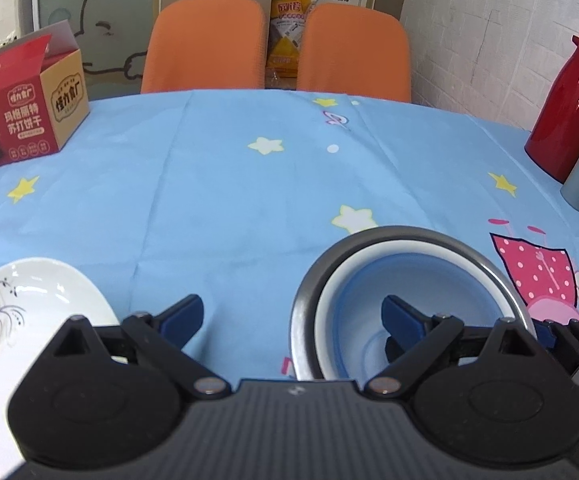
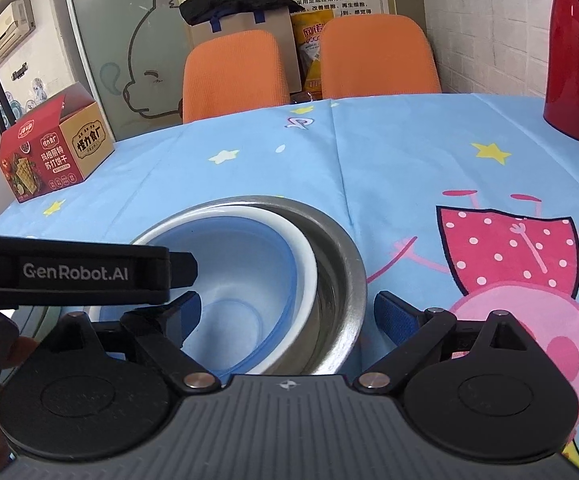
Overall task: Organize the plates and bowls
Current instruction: 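Close both grippers on the steel bowl rim holding the nested bowls, then carry the nested bowls onto the plate stack and lower them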
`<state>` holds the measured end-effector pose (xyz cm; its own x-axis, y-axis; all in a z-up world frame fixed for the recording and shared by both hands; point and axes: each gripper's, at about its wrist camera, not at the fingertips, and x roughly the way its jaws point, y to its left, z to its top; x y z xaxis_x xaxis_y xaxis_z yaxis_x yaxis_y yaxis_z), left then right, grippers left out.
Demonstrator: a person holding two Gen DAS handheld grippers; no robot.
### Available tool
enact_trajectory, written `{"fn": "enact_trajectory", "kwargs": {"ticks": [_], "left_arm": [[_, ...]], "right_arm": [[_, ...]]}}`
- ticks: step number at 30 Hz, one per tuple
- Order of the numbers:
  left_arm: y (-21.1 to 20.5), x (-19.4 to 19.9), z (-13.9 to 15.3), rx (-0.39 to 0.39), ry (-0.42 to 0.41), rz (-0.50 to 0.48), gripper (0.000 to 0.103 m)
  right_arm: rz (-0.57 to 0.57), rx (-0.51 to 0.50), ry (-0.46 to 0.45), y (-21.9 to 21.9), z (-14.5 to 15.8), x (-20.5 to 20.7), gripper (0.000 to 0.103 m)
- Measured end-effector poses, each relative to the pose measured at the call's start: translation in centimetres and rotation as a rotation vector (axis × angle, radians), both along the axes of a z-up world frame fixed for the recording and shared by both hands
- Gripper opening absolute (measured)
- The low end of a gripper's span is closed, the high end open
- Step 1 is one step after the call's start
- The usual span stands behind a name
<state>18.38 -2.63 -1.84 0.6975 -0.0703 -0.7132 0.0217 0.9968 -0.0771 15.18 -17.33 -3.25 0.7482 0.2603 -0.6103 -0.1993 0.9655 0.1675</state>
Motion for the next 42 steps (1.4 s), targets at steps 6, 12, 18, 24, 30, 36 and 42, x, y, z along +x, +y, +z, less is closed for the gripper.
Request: {"fn": "enact_trajectory", "kwargs": {"ticks": [6, 12, 18, 24, 30, 36, 42], "left_arm": [[-0.9, -0.1, -0.5, 0.04, -0.022, -0.019, 0.093], [-1.1, -0.5, -0.5, 0.016, -0.043, -0.065, 0.093], [-0.3, -1.0, -0.4, 0.005, -0.069, -0.103, 0.089], [-0.8, -1.0, -0.5, 0.063, -0.085, -0.099, 0.07], [-1.0, -0.6, -0.3, 0.01, -0.035, -0.124, 0.05], [-1.8, -1.8, 1.6, 0.029, -0.066, -0.126, 0.042], [-1.1, -2.9, 3.3, -0.018, -0.084, -0.116, 0.042]], "right_arm": [[0.005, -0.025, -0.031, 0.4, -0.3, -0.2, 0.103], [-0.002, -0.011, -0.036, 0.1, -0.3, -0.5, 0.103], [0.003, -0.008, -0.037, 0.1, -0.3, -0.8, 0.103], [0.015, -0.017, -0.043, 0.5, -0.3, -0.8, 0.103], [0.04, 0.011, -0.04, 0.7, 0.0, -1.1, 0.103], [0.018, 0.014, -0.06, 0.6, 1.6, -2.1, 0.103], [0.014, -0.033, -0.107, 1.1, 3.6, -3.5, 0.103]]}}
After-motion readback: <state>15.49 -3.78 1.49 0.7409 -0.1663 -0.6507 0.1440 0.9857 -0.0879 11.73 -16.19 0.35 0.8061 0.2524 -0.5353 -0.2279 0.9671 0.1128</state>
